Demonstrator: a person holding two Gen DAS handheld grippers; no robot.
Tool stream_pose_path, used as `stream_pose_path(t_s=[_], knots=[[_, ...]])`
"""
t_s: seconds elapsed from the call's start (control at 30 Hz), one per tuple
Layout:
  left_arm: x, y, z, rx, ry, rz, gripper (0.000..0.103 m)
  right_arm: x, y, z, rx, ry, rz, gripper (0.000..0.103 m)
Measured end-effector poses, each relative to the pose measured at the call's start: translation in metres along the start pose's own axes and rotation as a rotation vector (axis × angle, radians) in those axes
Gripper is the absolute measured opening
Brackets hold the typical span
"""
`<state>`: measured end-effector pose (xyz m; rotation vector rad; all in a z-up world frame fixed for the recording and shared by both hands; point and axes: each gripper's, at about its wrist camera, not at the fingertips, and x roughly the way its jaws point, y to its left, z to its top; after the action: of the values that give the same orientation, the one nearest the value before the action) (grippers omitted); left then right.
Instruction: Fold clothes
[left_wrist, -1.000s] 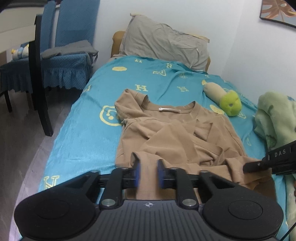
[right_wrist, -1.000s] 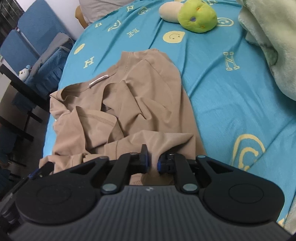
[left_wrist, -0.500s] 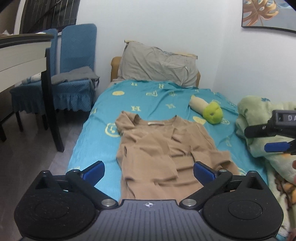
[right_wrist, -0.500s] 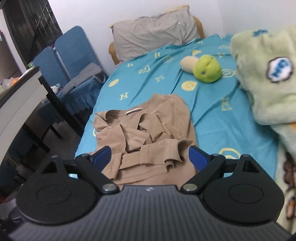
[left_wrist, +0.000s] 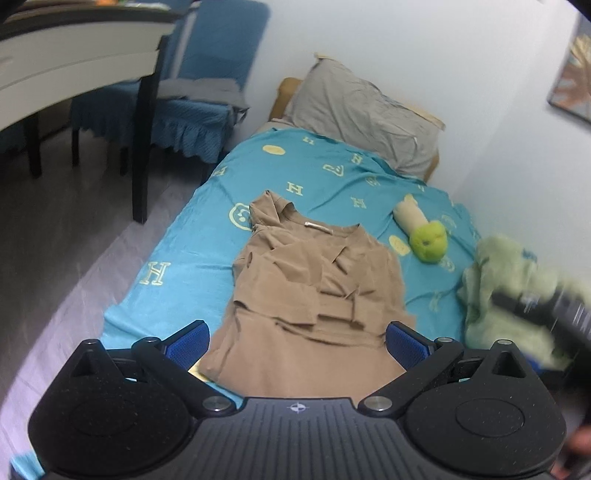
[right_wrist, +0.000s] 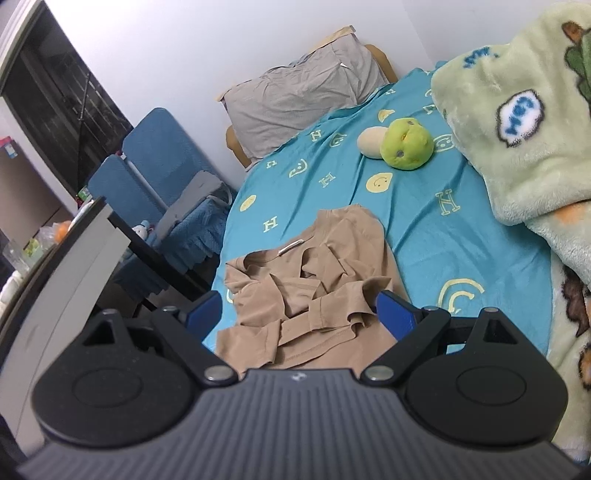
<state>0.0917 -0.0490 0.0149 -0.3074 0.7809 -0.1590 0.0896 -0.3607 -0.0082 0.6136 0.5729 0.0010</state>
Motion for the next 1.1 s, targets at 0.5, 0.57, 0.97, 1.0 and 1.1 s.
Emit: stream_pose_path(t_s=[0.5, 0.57, 0.97, 1.0, 1.1], knots=[[0.111, 0.068, -0.039, -0.248, 0.252, -0.182, 0.099, 0.040, -0.029, -0.028, 0.293, 0.174, 0.047, 0.092], [0.128, 0.083, -0.051, -0.309, 0.294, -0.239, 0.096, 0.042, -0.039, -0.036, 0.387, 0.207, 0.033, 0.092], [0.147, 0.118, -0.082, -0.564, 0.265, -0.333, 0.095, 0.033, -0.025, -0.055, 0.590, 0.195, -0.027, 0.092], [0.148, 0.121, -0.083, -0.587, 0.253, -0.337, 0.094, 0.033, -0.023, -0.055, 0.583, 0.192, -0.022, 0.092], [0.150, 0.127, -0.083, -0.635, 0.215, -0.332, 0.083, 0.040, -0.027, -0.062, 0.582, 0.226, -0.012, 0.092]])
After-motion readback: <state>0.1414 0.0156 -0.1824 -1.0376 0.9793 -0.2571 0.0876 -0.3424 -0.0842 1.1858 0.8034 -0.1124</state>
